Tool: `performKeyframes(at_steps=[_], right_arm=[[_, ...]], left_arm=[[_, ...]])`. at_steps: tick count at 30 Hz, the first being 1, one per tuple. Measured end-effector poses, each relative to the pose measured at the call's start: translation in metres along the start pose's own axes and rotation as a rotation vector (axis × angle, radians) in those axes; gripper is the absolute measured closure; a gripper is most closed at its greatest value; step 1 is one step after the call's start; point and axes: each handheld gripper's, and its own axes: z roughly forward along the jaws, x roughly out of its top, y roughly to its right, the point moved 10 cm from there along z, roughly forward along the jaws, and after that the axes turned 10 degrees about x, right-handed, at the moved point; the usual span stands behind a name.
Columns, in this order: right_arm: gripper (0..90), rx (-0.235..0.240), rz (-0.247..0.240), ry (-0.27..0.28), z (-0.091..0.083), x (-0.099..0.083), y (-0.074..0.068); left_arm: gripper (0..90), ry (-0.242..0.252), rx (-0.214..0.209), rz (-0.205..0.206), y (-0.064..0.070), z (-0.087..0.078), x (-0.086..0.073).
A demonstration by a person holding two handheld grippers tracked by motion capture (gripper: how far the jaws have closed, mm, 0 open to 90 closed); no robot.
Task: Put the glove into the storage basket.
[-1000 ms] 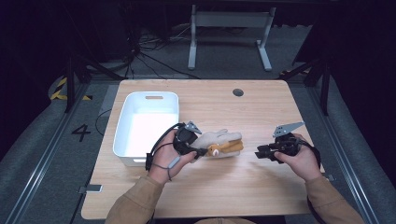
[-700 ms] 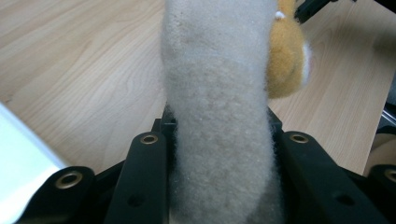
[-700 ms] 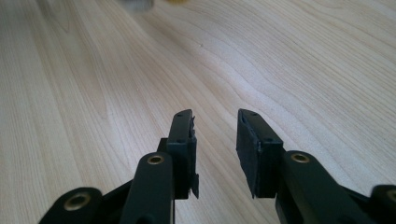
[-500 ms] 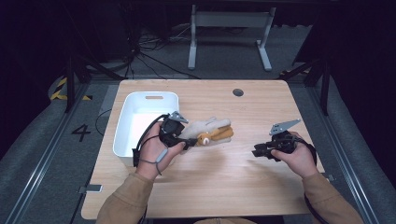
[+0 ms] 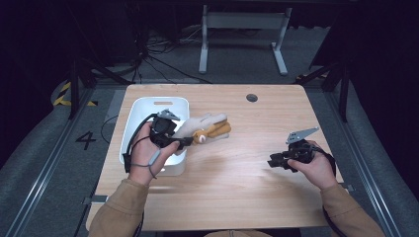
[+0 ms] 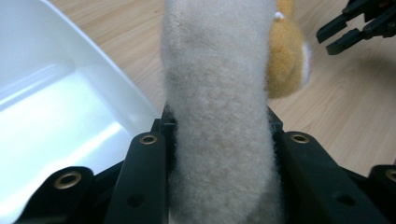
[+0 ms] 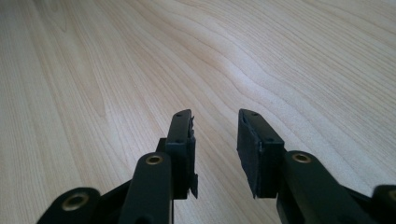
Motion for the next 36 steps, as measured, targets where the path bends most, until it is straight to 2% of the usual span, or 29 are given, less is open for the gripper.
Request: performKeyframes(at_steps=[20,30,36], right_arm=[[65.3,-0.018,0.027,0.006,-0.005,-0.010,0.000],[64.8,-0.019,0.031,0.006,-0.004,-0.011,0.000],[64.6,-0.015,0.027,0.005,-0.003,-0.009,-0.001]], left_arm=[[65.8,0.032,0.099,-0.112,-0.054,-0.018,-0.017],[65.7,0.033,0.148,-0.152,-0.073,-0.024,-0.024],[65.6,0.032,0.175,-0.191,-0.082,-0.024,-0.030]])
